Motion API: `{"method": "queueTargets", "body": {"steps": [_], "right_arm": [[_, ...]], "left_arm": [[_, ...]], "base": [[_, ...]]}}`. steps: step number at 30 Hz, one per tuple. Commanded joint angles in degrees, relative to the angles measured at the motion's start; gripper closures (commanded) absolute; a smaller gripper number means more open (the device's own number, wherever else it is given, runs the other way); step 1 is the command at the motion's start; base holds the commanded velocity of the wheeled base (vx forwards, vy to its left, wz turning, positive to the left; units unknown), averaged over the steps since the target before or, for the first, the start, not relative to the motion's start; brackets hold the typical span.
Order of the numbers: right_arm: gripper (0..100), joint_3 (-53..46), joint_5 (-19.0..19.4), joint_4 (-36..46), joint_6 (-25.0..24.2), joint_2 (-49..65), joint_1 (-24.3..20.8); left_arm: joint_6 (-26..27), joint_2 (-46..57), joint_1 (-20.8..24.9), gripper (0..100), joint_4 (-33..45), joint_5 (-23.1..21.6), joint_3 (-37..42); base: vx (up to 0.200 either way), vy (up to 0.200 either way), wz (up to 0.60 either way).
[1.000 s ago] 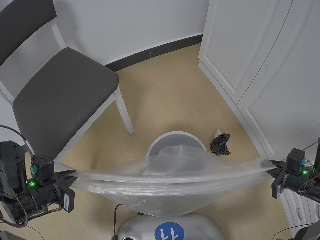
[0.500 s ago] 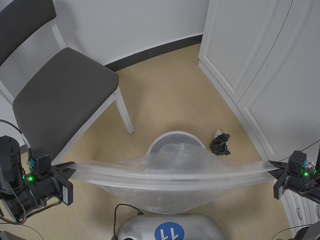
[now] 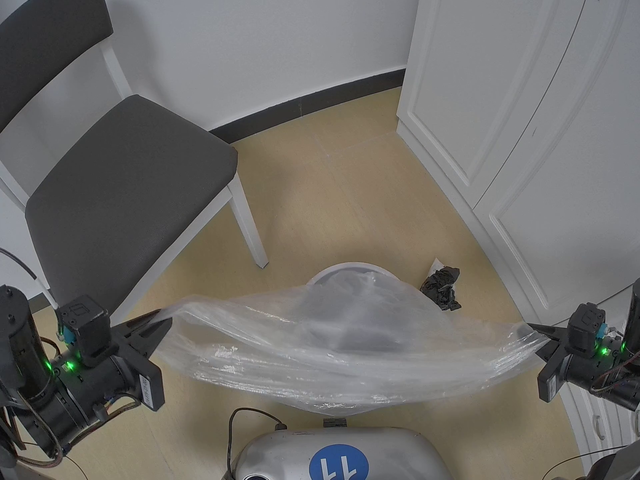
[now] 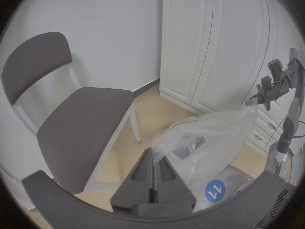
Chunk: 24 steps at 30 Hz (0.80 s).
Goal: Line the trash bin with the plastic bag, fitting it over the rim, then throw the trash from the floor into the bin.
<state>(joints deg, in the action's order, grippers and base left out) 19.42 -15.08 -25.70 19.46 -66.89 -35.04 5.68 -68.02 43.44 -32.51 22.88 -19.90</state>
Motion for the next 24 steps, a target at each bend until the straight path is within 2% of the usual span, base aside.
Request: {"method": "queueTargets", "body": {"steps": [1,4,7,9,12,13,14,15,17,19,20,24], "right_arm": [[100,-0.79,-1.97,-3.75,-1.7,-3.95,-4.34],[100,-1.4,-3.29,-6.82,-3.11,-5.88,-6.45],[100,-3.42,-3.55,-15.17,-6.36,-12.48,-11.46],[100,-4.39,-3.9,-21.59,-8.03,-16.43,-13.13],[100,-5.53,-7.33,-31.96,-10.14,-22.76,-14.53],[100,-5.53,-7.51,-32.49,-10.23,-23.11,-14.62],[100,-5.88,-9.44,-39.25,-11.28,-27.07,-15.68],[100,-5.88,-9.44,-39.25,-11.28,-27.07,-15.68],[100,-6.68,-10.41,-49.54,-12.34,-32.87,-17.43],[100,-6.94,-10.5,-52.17,-12.6,-34.27,-17.52],[100,-7.29,-10.58,-57.62,-13.13,-37.26,-17.96],[100,-9.05,-10.32,-64.3,-13.13,-40.95,-18.67]], "left_arm": [[0.12,-5.19,3.5,100,-5.1,-0.21,3.02],[0.03,-8.09,3.94,100,-8.62,-0.21,3.72],[-0.32,-13.71,6.14,100,-16.71,-0.03,4.43],[-0.5,-16.35,7.45,100,-21.1,-0.03,5.22],[-0.58,-19.69,8.51,100,-27.6,-0.12,6.62],[-0.58,-19.87,8.6,100,-27.96,-0.12,6.71],[-0.67,-21.98,9.56,100,-31.74,-0.21,6.98],[-0.67,-21.98,9.56,100,-31.74,-0.21,6.98],[-1.99,-25.67,12.11,100,-38.06,-0.21,7.15],[-2.78,-26.63,12.73,100,-39.73,-0.21,7.15],[-4.1,-28.48,13.69,100,-43.34,-0.21,7.24],[-5.68,-31.38,14.13,100,-48.43,-0.21,7.06]], "base": [[0.0,0.0,0.0],[0.0,0.0,0.0],[0.0,0.0,0.0],[0.0,0.0,0.0],[0.0,0.0,0.0],[0.0,0.0,0.0],[0.0,0.0,0.0],[0.0,0.0,0.0],[0.0,0.0,0.0],[0.0,0.0,0.0],[0.0,0.0,0.0],[0.0,0.0,0.0]]}}
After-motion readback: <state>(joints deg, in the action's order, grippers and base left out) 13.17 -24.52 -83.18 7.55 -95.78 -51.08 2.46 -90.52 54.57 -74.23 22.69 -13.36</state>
